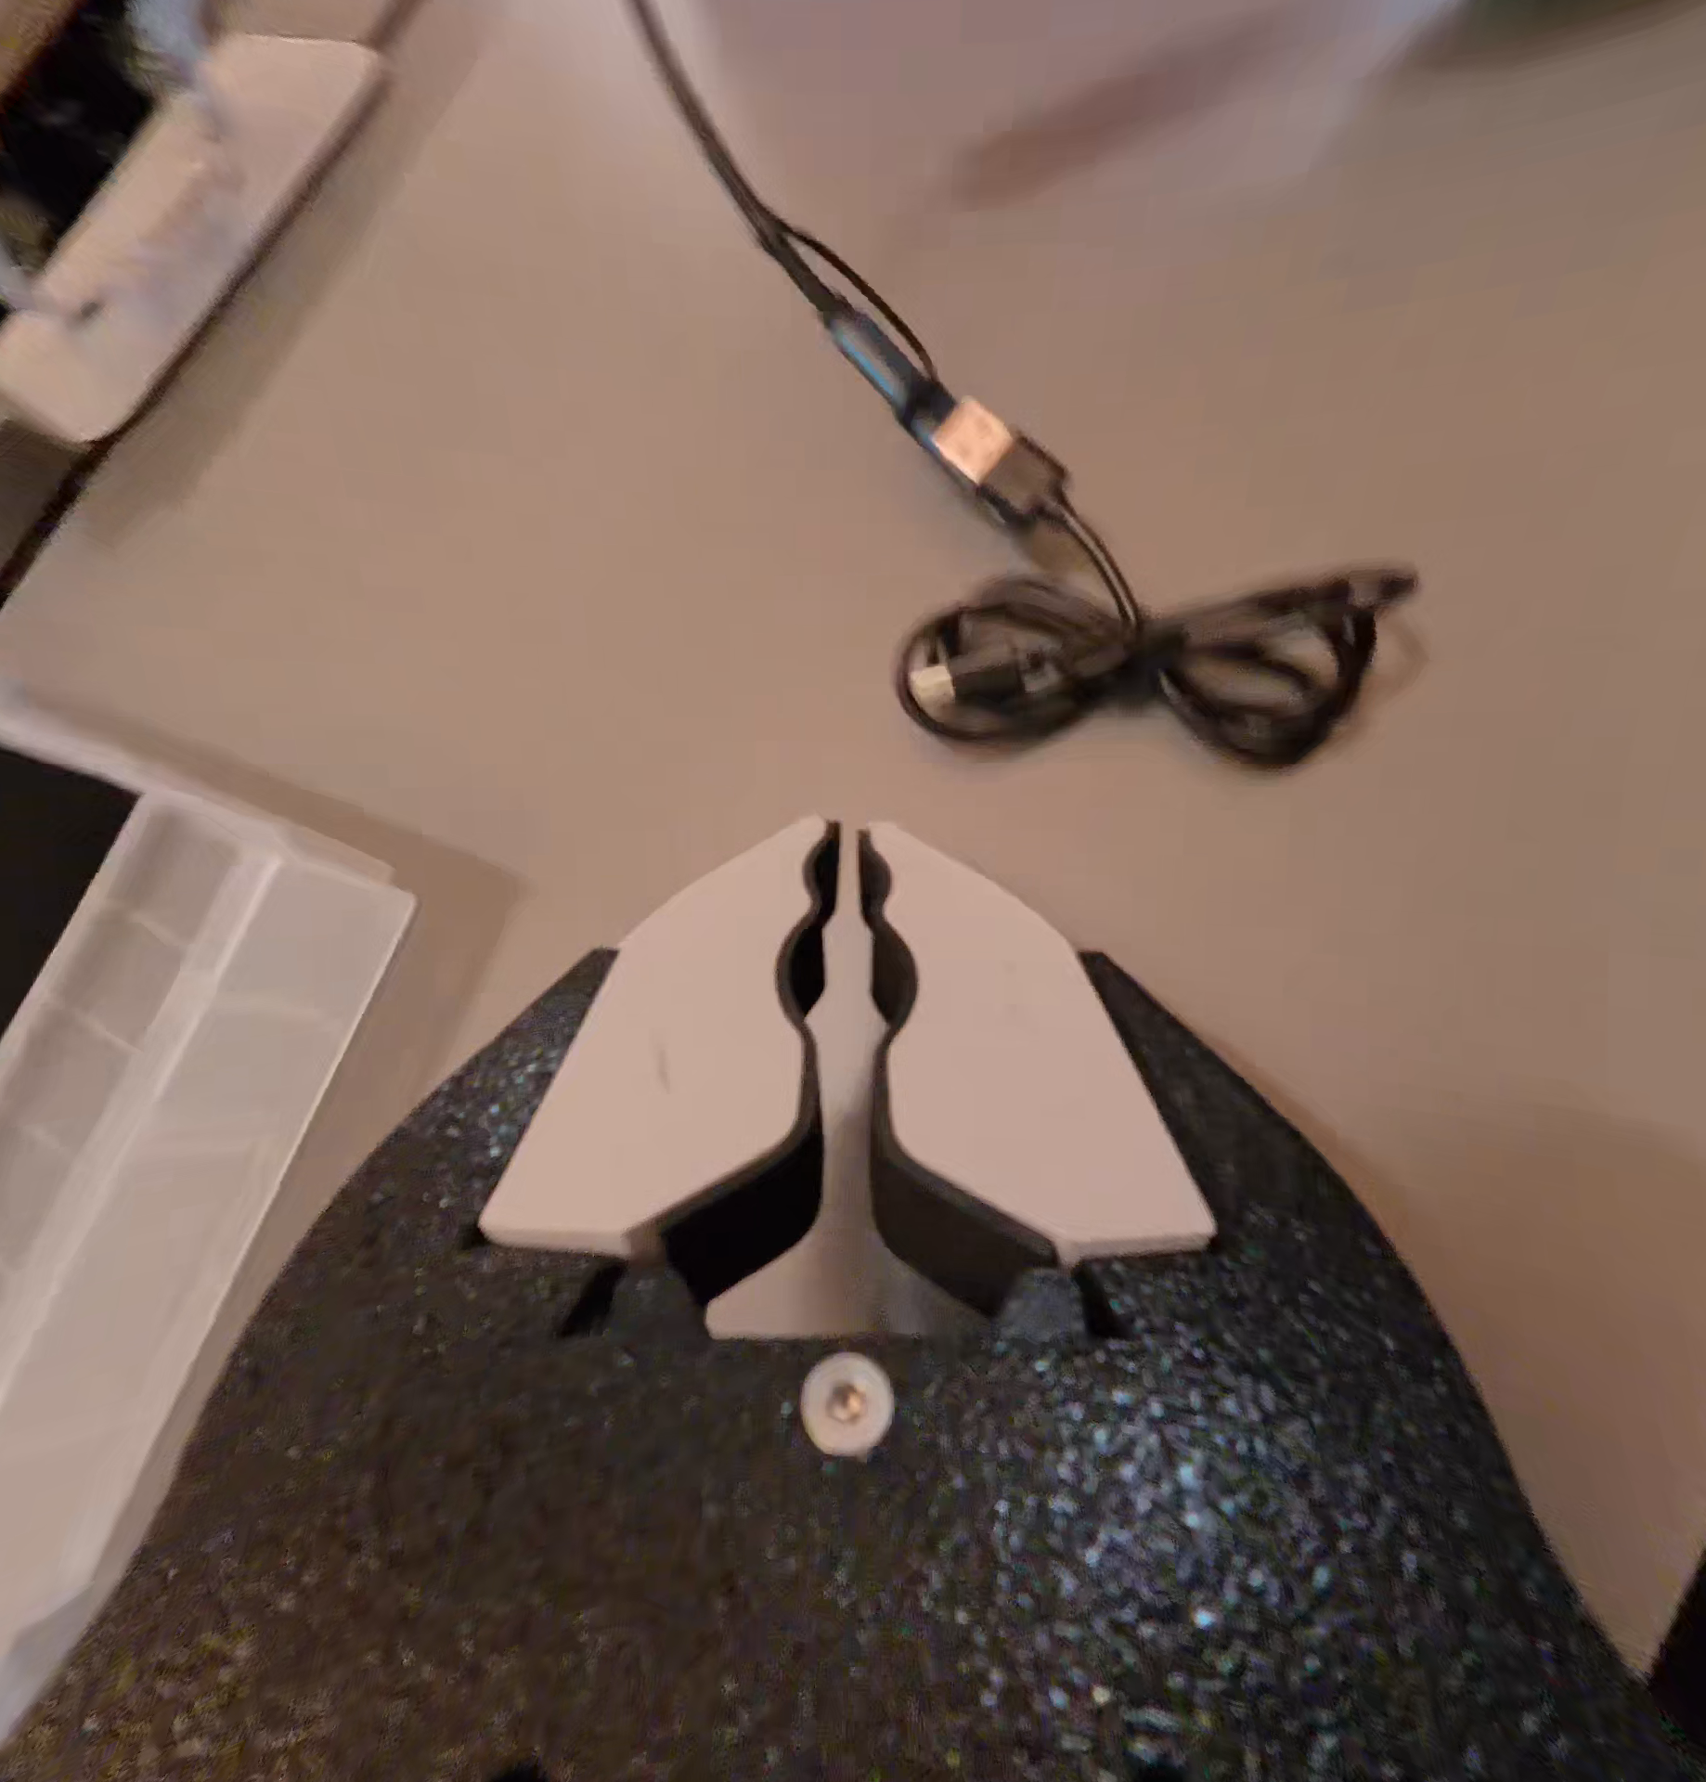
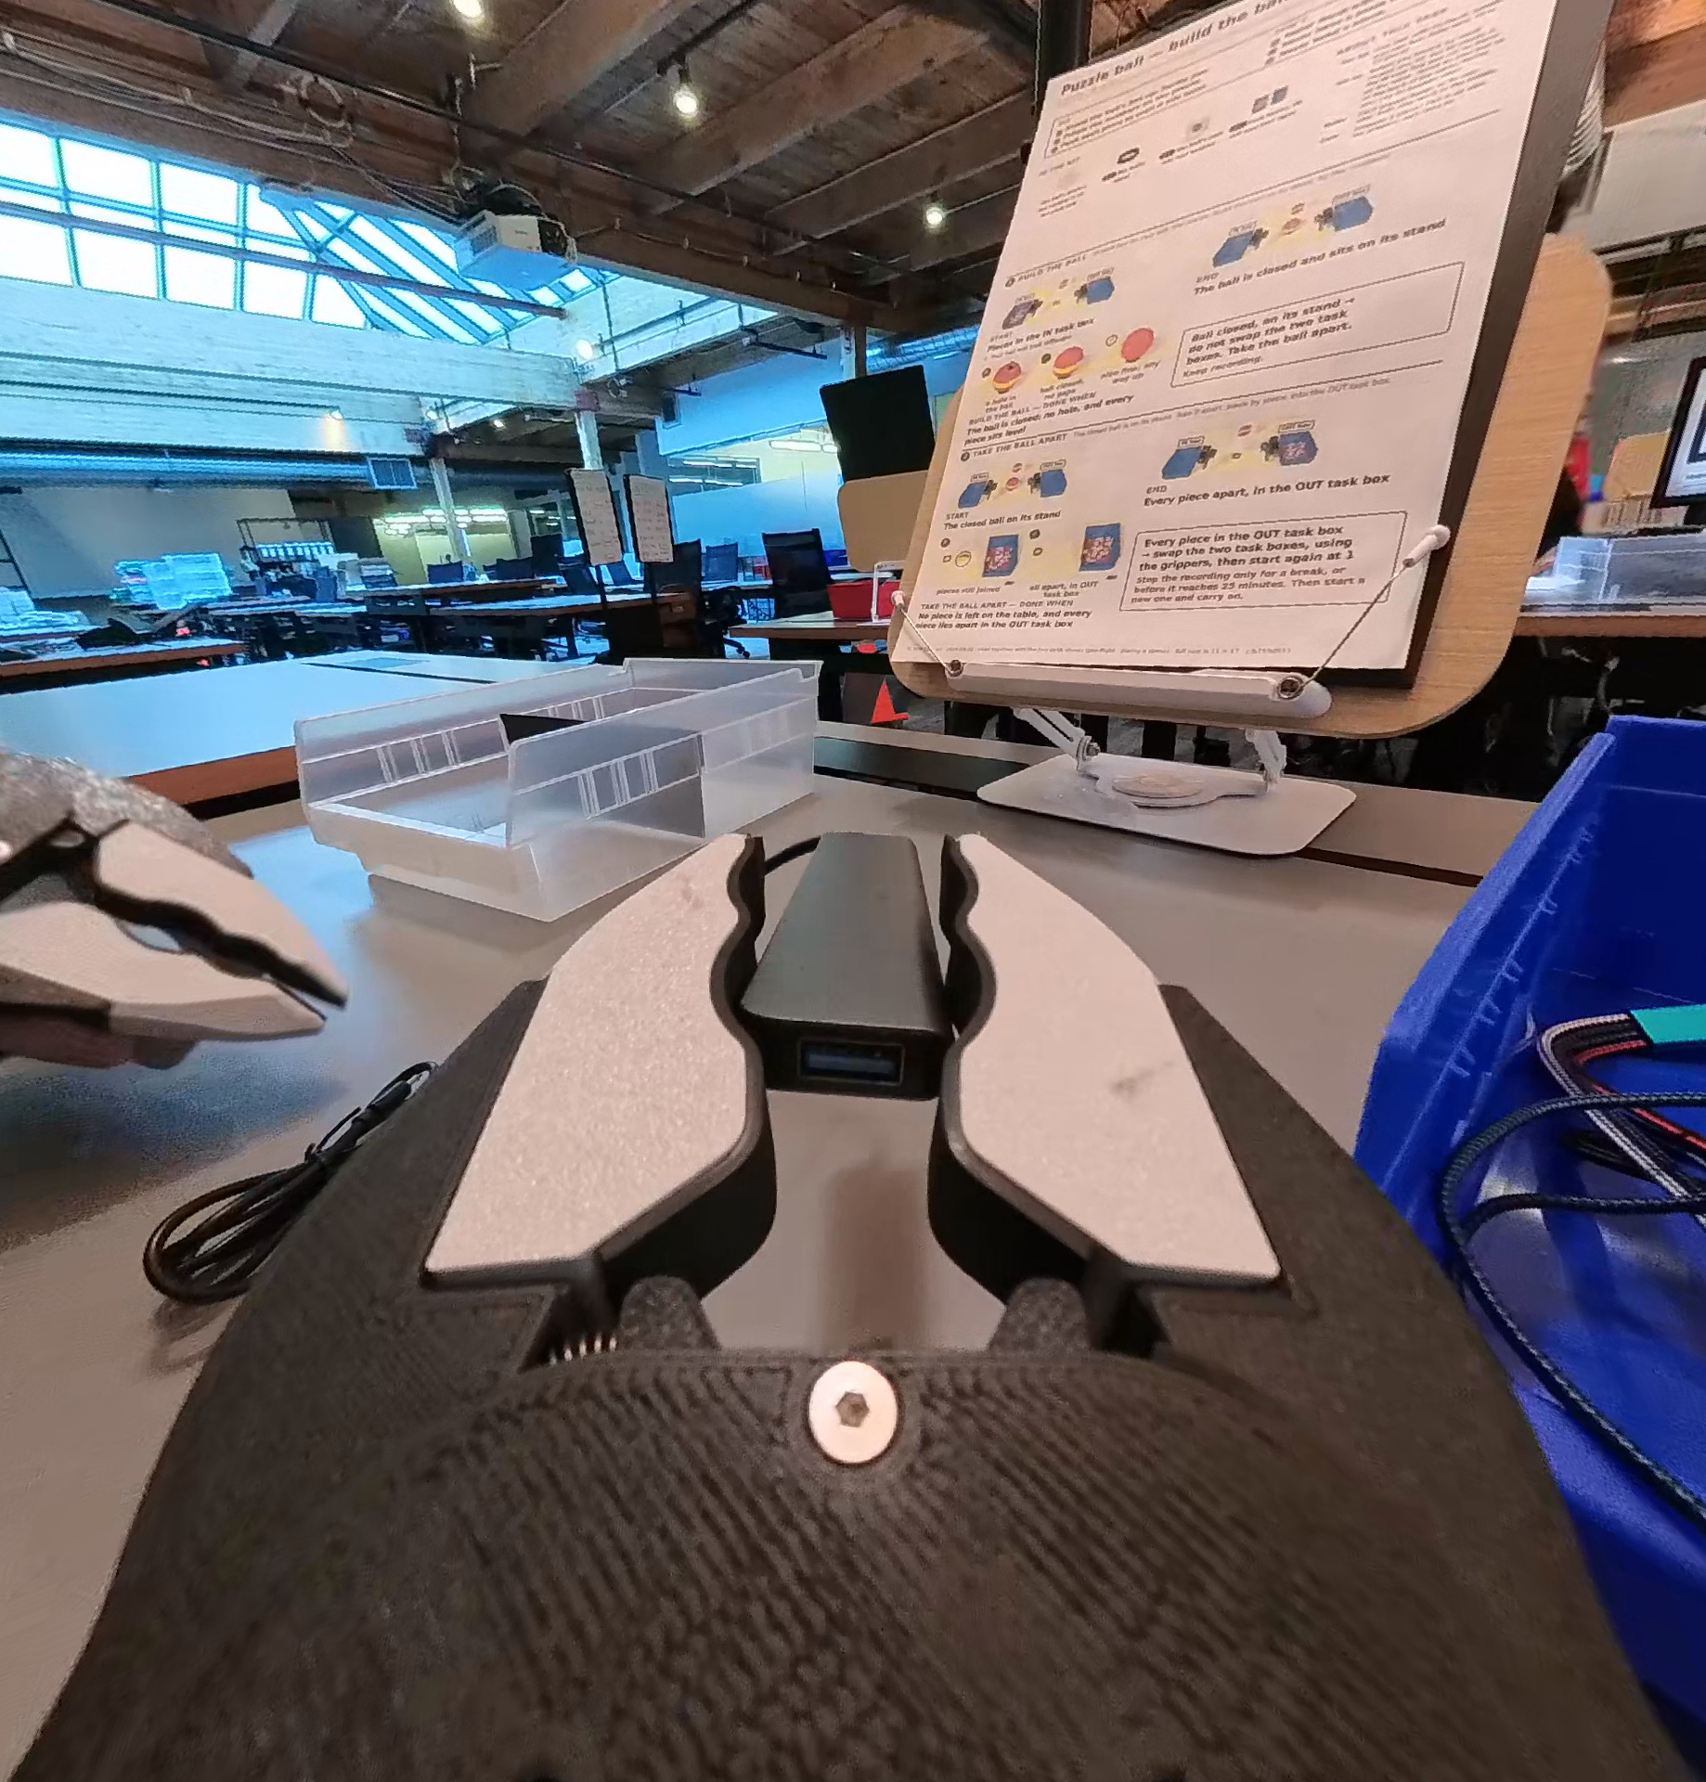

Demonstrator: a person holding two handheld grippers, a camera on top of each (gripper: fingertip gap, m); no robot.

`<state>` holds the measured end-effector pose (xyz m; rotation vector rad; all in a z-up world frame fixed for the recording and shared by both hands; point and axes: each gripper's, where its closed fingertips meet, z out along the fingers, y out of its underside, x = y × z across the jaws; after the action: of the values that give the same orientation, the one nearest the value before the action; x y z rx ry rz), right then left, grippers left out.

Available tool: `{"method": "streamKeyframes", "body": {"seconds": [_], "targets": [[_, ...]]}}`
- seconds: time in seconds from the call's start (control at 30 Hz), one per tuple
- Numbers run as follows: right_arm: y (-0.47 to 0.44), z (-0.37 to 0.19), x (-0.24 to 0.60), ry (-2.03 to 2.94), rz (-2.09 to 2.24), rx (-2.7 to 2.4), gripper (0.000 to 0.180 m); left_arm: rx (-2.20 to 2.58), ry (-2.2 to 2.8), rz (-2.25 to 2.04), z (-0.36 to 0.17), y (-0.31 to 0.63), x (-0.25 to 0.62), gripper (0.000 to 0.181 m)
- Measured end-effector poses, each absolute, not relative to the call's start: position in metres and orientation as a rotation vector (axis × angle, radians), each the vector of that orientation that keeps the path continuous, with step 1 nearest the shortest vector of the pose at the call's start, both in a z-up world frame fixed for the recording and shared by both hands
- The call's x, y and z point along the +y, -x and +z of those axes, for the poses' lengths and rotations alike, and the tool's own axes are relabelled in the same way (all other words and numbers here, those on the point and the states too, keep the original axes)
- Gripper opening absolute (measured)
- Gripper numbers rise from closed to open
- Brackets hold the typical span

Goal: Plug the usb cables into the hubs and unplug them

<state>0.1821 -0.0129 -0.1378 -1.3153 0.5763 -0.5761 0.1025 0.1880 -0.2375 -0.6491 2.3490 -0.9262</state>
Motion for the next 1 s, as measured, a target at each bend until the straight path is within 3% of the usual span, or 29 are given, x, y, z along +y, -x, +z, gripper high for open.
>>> {"method": "streamKeyframes", "body": {"seconds": [0.03, 0.13, 0.37, 0.53, 0.6, 0.7, 0.9, 1.0], "targets": [[-0.182, -0.138, -0.013, 1.314, -0.576, 0.576, 0.035, 2.309, 0.72, -0.978, -0.229, -0.104, 0.182, 0.012], [-0.181, -0.138, -0.012, 1.321, -0.585, 0.566, 0.035, 2.293, 0.926, -1.057, -0.209, -0.095, 0.144, 0.034], [-0.181, -0.138, -0.011, 1.322, -0.588, 0.563, 0.035, 2.388, 1.155, -0.539, -0.249, -0.09, 0.108, 0.032], [-0.179, -0.136, -0.012, 1.313, -0.59, 0.552, 0.035, 2.42, 1.201, -0.554, -0.256, -0.099, 0.11, 0.002], [-0.178, -0.137, -0.01, 1.325, -0.599, 0.541, 0.035, 2.462, 1.191, -0.587, -0.251, -0.097, 0.114, 0.002], [-0.176, -0.138, -0.007, 1.338, -0.577, 0.52, 0.035, 2.488, 1.272, -0.858, -0.233, -0.093, 0.113, 0.002], [-0.177, -0.138, -0.008, 1.34, -0.568, 0.525, 0.035, 2.178, 1.652, -1.991, -0.169, -0.108, 0.145, 0.002], [-0.176, -0.139, -0.006, 1.349, -0.574, 0.515, 0.035, 1.992, 2.008, -2.187, -0.188, -0.114, 0.181, 0.002]]}}
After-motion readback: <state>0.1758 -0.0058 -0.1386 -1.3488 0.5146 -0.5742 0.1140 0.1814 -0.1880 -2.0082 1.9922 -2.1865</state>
